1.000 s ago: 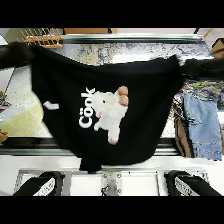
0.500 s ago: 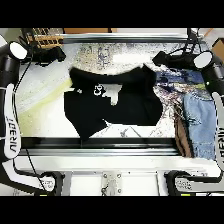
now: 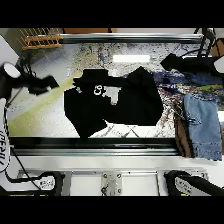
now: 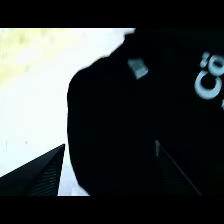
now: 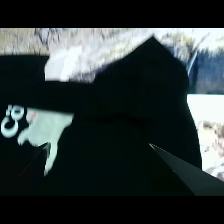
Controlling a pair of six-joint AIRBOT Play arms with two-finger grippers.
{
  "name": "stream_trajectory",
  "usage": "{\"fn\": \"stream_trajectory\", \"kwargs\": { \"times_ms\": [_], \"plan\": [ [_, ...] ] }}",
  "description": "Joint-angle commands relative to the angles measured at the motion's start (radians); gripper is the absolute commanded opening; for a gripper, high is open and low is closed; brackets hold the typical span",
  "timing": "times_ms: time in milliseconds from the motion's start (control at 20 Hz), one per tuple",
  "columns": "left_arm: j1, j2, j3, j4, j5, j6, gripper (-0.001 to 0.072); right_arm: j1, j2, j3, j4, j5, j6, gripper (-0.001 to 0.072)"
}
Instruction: Fold the clothes and pants, and hang the long-sleeved shirts on hangers.
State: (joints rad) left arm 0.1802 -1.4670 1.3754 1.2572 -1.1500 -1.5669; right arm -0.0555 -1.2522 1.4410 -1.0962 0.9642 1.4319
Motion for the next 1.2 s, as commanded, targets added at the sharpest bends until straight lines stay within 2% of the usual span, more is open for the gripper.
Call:
{"fn": "stream_trajectory", "kwargs": {
  "times_ms": [0, 150, 300, 450, 600, 650, 700, 750, 850, 900, 1050, 1150],
  "plan": [
    [0.025, 0.09, -0.394, -0.006, 0.09, -0.005, 0.0609, -0.003, 0.119, -0.138, 0.002, 0.089, -0.014, 0.0667],
    [0.024, 0.091, -0.569, -0.145, 0.264, -0.002, 0.0608, -0.003, 0.172, -0.21, 0.002, 0.092, -0.013, 0.0666],
    [-0.009, 0.089, -0.605, -0.264, 0.39, 0.027, 0.0608, -0.003, 0.187, -0.225, 0.005, 0.097, -0.01, 0.0667],
    [-0.071, 0.027, -0.545, -0.264, 0.391, 0.024, 0.0608, -0.004, 0.186, -0.232, 0.011, 0.099, -0.011, 0.0666],
    [-0.117, -0.07, -0.433, -0.263, 0.327, 0.021, 0.0606, -0.016, 0.186, -0.266, -0.019, 0.102, -0.009, 0.0666],
    [-0.125, -0.087, -0.402, -0.262, 0.309, 0.021, 0.0546, -0.032, 0.186, -0.292, -0.039, 0.111, 0.014, 0.0667],
    [-0.126, -0.095, -0.375, -0.254, 0.291, 0.023, 0.0191, -0.051, 0.186, -0.328, -0.06, 0.123, 0.044, 0.0667],
    [-0.126, -0.093, -0.359, -0.254, 0.285, 0.028, 0.0011, -0.08, 0.186, -0.381, -0.09, 0.131, 0.096, 0.0667],
    [-0.117, -0.065, -0.349, -0.254, 0.285, 0.035, 0.0008, -0.142, 0.18, -0.515, -0.138, 0.115, 0.247, 0.0667],
    [-0.114, -0.047, -0.35, -0.254, 0.285, 0.038, 0.0007, -0.169, 0.17, -0.582, -0.135, 0.088, 0.288, 0.0666],
    [-0.114, -0.012, -0.351, -0.254, 0.273, 0.061, 0.0007, -0.182, 0.106, -0.751, -0.034, -0.055, 0.293, 0.0667],
    [-0.114, -0.009, -0.351, -0.255, 0.266, 0.061, 0.0007, -0.148, 0.043, -0.801, 0.076, -0.145, 0.244, 0.0667]
  ]
}}
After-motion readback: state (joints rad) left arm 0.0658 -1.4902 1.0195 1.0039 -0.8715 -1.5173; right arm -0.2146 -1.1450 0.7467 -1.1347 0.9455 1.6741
